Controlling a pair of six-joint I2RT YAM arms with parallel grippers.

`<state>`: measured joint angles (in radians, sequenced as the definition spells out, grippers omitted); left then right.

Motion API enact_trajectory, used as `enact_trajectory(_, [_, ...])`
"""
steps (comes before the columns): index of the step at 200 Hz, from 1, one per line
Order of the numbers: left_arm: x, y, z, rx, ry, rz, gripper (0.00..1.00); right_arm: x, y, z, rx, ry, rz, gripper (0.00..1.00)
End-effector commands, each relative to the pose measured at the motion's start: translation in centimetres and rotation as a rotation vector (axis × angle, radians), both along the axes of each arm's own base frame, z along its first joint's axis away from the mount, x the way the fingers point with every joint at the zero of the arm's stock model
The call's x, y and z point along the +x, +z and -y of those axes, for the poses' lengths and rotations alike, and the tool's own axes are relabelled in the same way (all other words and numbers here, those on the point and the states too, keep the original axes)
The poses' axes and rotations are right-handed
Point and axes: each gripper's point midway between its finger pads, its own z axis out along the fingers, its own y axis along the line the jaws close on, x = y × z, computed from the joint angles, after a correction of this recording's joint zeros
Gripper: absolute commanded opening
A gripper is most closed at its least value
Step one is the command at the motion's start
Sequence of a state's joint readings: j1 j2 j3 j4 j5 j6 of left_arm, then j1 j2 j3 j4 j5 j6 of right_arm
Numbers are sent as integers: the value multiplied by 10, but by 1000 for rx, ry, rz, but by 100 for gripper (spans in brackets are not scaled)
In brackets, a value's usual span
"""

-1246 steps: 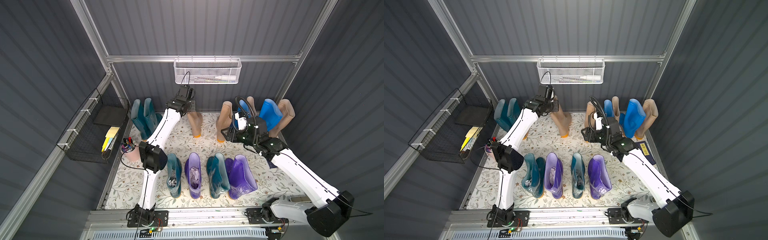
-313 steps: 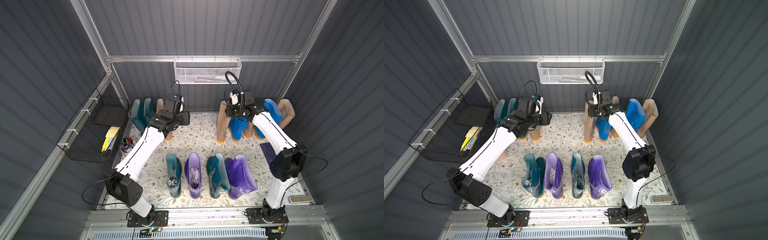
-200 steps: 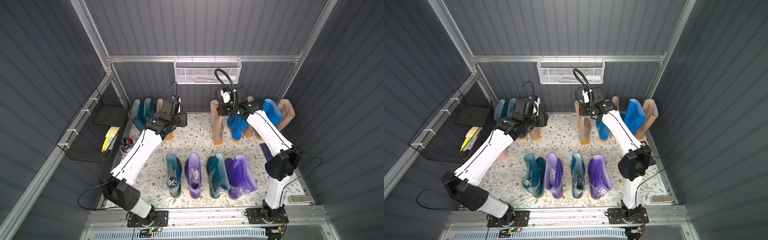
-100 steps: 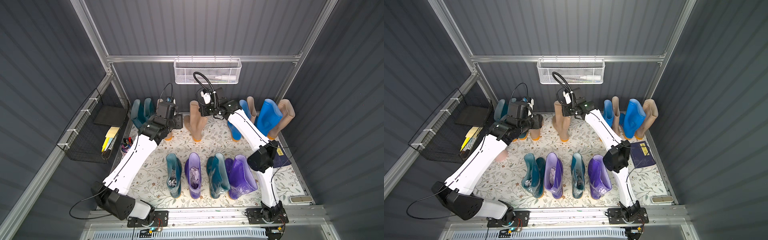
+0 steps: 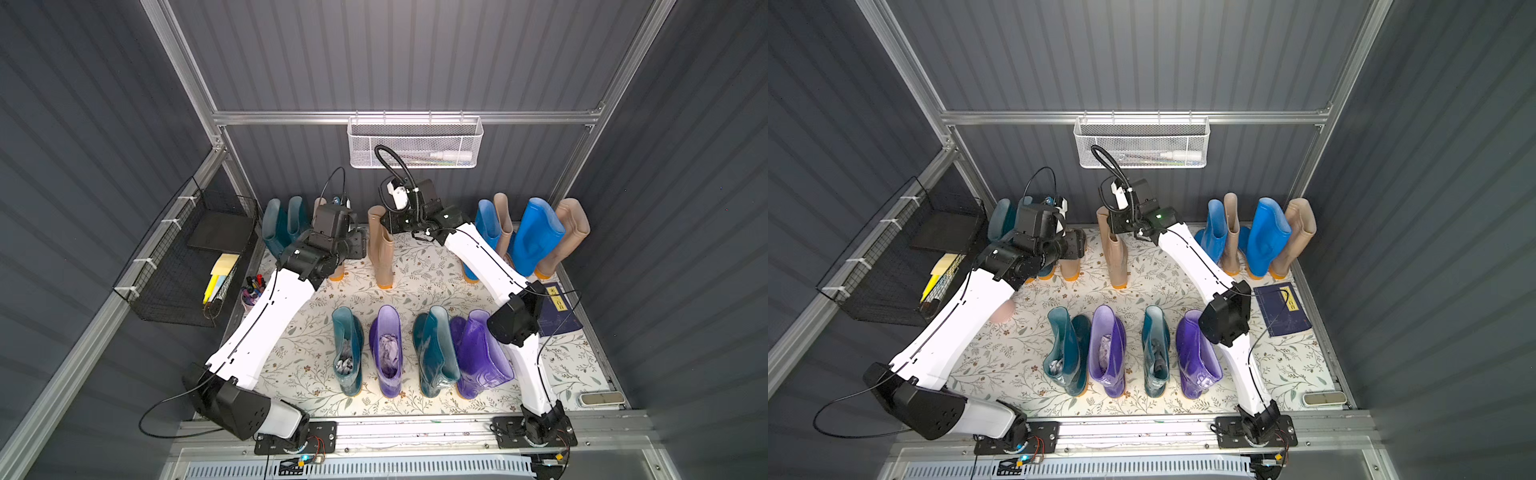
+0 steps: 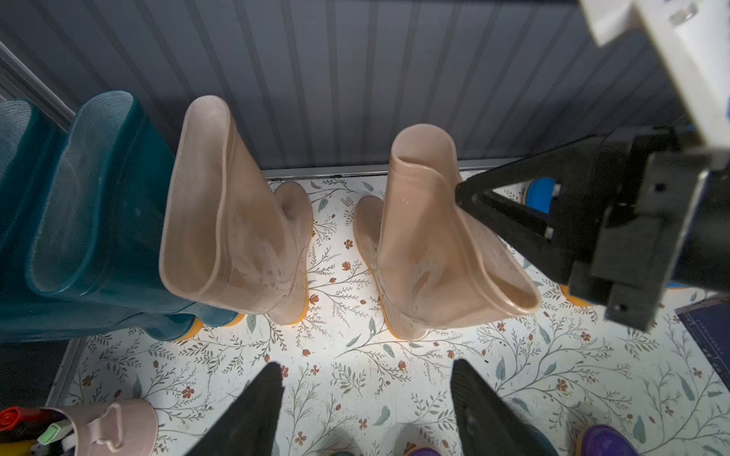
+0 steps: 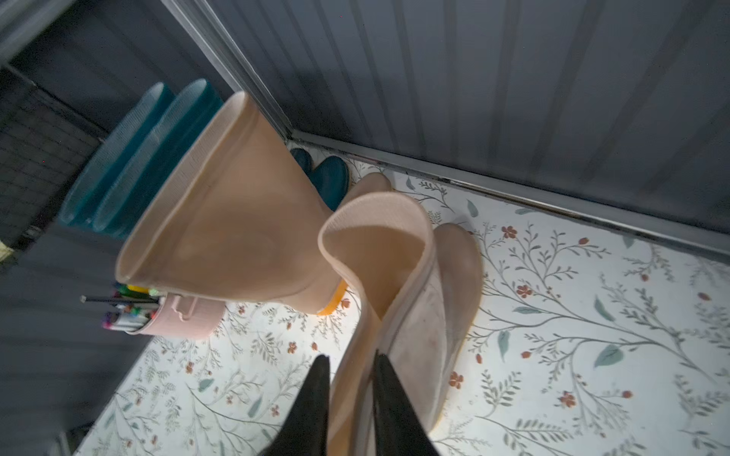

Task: Match and arrange rain boots in pairs
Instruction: Place the rain boot at the center of the board, then pick up the rain boot at the center of the board.

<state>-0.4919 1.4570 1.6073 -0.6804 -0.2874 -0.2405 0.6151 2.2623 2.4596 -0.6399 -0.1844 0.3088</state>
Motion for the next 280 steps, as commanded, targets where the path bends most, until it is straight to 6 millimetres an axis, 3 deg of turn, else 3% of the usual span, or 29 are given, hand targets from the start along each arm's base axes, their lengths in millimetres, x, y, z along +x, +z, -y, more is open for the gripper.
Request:
enact_trajectory(1, [3,0,6,-11,-14,-17,74,-10,48,2,70,16,79,33])
enact_trajectory(51, [19,1,21,-36,-33,-34,77,-21,73,33,73,-39,104,43])
enact_trajectory(94, [35,-3,33,-79,-13,-76,77,-37,83,97,125,-142,119,50])
enact_trajectory(126, [47,-6,45,-116,1,-89,78,-55,68,149,144,-222,95,53])
enact_trajectory(154, [53,-4,61,-71,17,-79,83,-76,53,178,135,-259,81,59])
enact_trajectory(199, [63,-19,77,-56,59,-106,88,-99,30,204,138,-288,36,61])
enact_trajectory(226, [69,-33,82,-32,79,-122,93,-107,26,212,140,-285,29,62])
enact_trajectory(280, [86,-56,92,32,69,-151,94,-115,20,224,135,-299,33,62])
